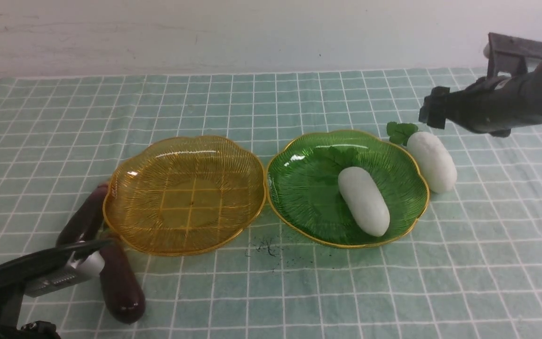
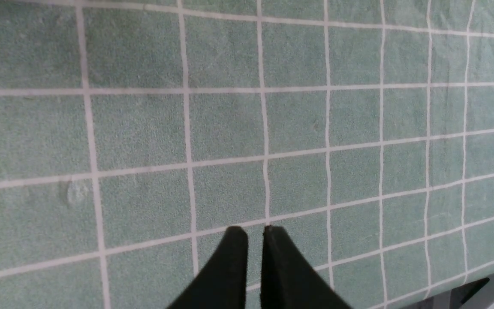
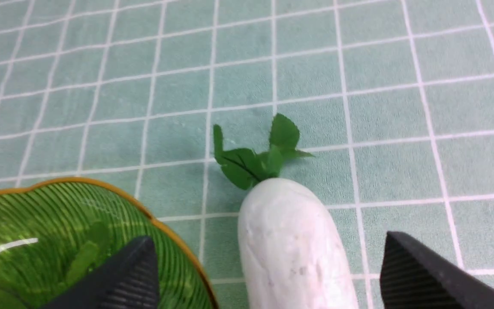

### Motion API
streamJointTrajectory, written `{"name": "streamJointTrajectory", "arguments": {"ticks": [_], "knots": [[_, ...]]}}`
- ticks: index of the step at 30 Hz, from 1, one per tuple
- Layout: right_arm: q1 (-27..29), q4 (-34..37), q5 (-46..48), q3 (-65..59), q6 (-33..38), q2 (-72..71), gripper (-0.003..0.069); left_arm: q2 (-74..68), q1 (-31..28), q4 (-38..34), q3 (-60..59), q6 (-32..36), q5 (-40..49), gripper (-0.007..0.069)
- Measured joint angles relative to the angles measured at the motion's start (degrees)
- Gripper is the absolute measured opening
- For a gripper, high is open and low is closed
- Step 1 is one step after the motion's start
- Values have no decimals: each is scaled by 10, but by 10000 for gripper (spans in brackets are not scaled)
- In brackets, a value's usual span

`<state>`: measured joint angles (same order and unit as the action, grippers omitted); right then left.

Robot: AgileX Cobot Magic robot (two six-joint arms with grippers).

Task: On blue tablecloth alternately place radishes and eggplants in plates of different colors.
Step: 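Place the white radish on the plate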

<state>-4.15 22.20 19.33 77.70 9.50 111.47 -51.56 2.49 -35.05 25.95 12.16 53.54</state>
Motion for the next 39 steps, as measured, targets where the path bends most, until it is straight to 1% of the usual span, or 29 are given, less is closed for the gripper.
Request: {"name": "streamJointTrajectory", "arguments": {"ticks": [7,11,21,24,25,26,30,34,36,39], "knots": [[0,0,-51,0,-2,61,594,0,0,0,0,0,0,34],[0,0,-57,0,-2,75,575,0,0,0,0,0,0,34],[0,11,-60,0,-2,98,559,0,0,0,0,0,0,34],[0,13,-60,1,-2,100,507,0,0,0,0,0,0,34],[0,13,-60,1,-2,100,501,0,0,0,0,0,0,34],[1,13,-58,1,-2,98,451,0,0,0,0,0,0,34],[10,13,-42,1,-2,86,444,0,0,0,0,0,0,34],[31,12,-7,2,-2,40,444,0,0,0,0,0,0,34],[43,12,30,7,-2,-1,444,0,0,0,0,0,0,34],[44,14,84,11,-2,-53,444,0,0,0,0,0,0,34]]}}
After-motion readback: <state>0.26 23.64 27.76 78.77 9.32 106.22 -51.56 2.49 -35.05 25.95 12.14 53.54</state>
